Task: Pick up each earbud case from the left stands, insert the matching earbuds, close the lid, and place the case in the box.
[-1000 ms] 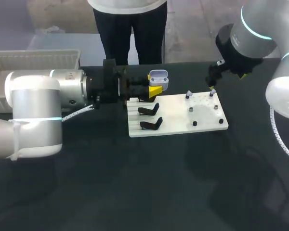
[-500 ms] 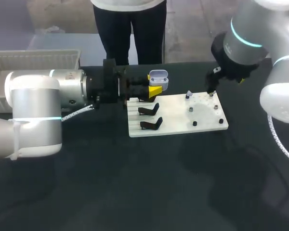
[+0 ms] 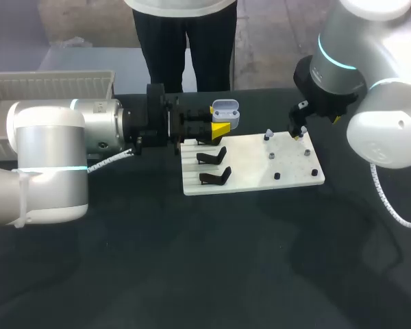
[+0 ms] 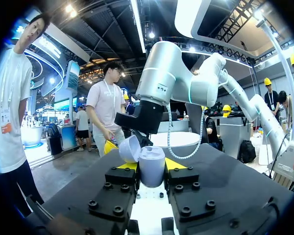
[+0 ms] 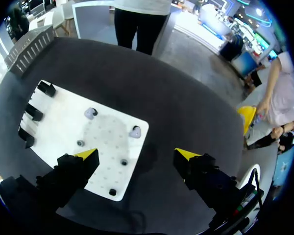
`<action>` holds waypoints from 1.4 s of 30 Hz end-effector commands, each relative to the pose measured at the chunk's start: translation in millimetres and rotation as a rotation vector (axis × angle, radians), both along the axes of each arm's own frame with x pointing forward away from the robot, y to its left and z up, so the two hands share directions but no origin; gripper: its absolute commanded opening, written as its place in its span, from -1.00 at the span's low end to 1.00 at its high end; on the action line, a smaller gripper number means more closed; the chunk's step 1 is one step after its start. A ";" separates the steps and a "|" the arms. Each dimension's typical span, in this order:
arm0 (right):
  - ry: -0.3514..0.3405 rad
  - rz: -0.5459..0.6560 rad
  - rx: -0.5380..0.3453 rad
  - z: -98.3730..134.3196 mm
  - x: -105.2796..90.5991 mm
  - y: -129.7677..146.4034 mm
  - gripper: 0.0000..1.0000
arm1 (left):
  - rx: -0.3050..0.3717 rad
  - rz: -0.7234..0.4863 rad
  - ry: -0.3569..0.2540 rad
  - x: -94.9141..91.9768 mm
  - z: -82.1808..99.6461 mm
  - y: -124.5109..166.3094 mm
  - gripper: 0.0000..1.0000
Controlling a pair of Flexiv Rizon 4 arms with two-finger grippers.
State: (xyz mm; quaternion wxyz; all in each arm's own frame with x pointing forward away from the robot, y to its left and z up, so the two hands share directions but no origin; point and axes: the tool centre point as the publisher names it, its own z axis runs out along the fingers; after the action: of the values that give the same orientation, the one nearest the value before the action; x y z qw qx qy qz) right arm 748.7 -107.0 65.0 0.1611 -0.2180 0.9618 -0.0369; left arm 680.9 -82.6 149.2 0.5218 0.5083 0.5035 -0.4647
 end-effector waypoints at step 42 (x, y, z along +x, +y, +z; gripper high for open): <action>0.065 -0.085 -0.026 -32.5 25.6 7.5 -0.07 | -0.005 0.006 -0.004 -1.1 -0.8 -0.2 -1.00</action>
State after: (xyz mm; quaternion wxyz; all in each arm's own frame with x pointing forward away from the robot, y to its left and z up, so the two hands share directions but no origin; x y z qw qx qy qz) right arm 770.5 -101.1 33.9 0.1285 -0.1805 0.9739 -0.0488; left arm 680.9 -82.5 149.3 0.5216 0.5083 0.5036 -0.4647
